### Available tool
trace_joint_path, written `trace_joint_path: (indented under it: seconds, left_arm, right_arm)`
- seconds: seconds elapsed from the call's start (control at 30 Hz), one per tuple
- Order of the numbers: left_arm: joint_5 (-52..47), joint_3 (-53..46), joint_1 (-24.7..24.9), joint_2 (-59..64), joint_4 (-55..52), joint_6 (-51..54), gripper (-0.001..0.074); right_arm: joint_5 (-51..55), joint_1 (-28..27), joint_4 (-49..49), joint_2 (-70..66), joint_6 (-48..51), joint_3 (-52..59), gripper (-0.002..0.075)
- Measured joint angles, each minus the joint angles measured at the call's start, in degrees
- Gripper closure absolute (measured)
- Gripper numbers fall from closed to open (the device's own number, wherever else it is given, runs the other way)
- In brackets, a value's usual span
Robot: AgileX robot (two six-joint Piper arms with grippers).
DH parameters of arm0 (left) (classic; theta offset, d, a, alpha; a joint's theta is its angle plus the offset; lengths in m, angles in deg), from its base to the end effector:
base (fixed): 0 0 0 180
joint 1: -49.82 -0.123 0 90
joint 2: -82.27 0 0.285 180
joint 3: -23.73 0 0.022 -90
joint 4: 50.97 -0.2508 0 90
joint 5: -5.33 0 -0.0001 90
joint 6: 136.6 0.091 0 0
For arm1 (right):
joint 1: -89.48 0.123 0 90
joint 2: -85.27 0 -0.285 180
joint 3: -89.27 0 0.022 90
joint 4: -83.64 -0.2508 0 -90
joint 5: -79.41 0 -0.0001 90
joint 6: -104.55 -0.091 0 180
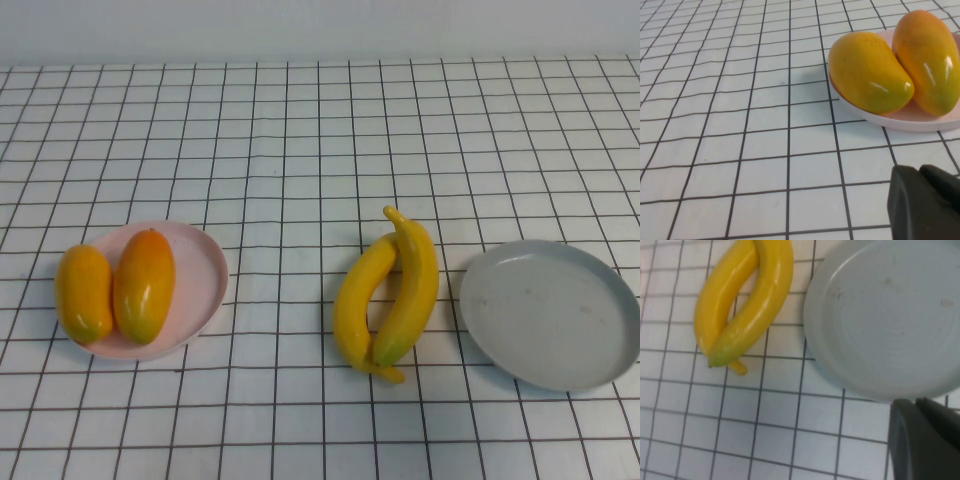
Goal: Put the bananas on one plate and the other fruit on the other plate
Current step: Put another type of fruit in the right plate
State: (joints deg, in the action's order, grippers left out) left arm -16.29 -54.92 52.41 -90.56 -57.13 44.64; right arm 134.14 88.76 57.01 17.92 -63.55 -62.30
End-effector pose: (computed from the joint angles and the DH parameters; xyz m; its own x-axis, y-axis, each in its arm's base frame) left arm 0.0526 0.0012 0.1716 -0.2944 0.1347 -0.9461 0.0435 0.9909 0.1275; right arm 0.1879 0.0310 0.3112 -0.8541 0.0797 -0.5140 -0.1224 0.9297 0.3474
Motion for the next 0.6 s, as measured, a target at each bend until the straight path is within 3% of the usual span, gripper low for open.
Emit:
trace_joint_path:
  seconds: [0.1,0.33,0.5,0.6]
  left_arm:
    - [0.0,0.0,0.0,0.0,0.0,0.0,0.0738]
    - [0.0,0.0,0.0,0.0,0.0,0.0,0.0738]
    - [0.0,0.0,0.0,0.0,0.0,0.0,0.0738]
    - [0.0,0.0,0.0,0.0,0.0,0.0,0.0738]
  right_arm:
    - [4.0,3.5,6.0,-6.1,-1.9,-6.9,0.0742]
    - [8.5,20.5,29.2,-17.1,-17.4,-18.1,0.0742]
    - [10.6,24.6,30.1,-25.9,-18.9,-23.4,0.0728]
    - [12.4,24.9,28.2,-31.4,-18.9,-27.2,0.0662]
